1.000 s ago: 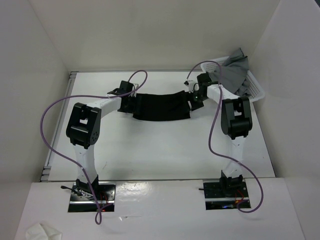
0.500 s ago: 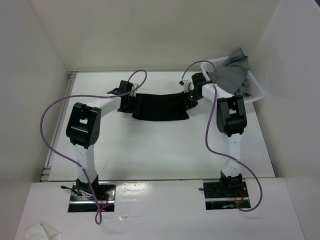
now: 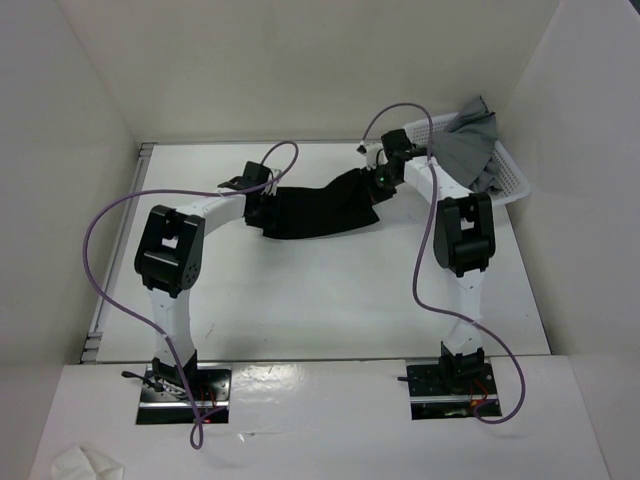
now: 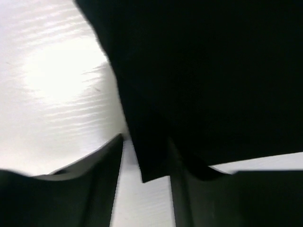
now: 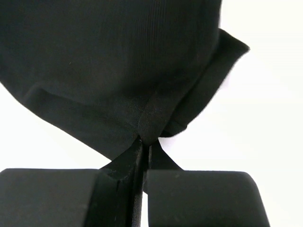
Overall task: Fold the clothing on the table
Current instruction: Fold the skirt
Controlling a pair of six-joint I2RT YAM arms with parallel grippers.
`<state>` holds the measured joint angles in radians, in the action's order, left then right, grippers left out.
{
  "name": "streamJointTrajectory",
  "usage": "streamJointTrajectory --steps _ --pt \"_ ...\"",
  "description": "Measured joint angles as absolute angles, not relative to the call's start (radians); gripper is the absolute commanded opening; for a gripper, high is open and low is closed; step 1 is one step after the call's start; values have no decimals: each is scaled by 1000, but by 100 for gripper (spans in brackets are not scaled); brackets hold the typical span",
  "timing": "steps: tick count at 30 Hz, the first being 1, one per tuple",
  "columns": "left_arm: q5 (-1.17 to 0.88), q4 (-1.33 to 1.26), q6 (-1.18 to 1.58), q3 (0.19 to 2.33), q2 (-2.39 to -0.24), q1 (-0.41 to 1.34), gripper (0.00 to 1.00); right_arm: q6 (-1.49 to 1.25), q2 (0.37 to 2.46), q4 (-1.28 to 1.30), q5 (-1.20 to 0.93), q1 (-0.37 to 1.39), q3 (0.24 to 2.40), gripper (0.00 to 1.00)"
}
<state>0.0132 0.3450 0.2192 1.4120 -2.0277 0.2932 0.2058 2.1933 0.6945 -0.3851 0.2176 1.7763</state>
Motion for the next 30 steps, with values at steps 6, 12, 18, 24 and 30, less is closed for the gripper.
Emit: streamJointTrajectory --steps 6,12,18,24,30 --pt "0 351 220 1431 -2041 308 8 198 2133 724 -378 237 1884 0" --pt "3 355 217 1434 -2041 309 10 199 2113 745 -344 305 1910 0" --pt "4 359 216 1435 -2041 309 14 199 2113 781 -304 384 1926 0" --pt "6 360 216 1435 -2041 309 15 203 2114 803 -291 423 1985 0" --pt "8 362 216 1435 -2041 309 20 203 2117 826 -277 438 2052 0"
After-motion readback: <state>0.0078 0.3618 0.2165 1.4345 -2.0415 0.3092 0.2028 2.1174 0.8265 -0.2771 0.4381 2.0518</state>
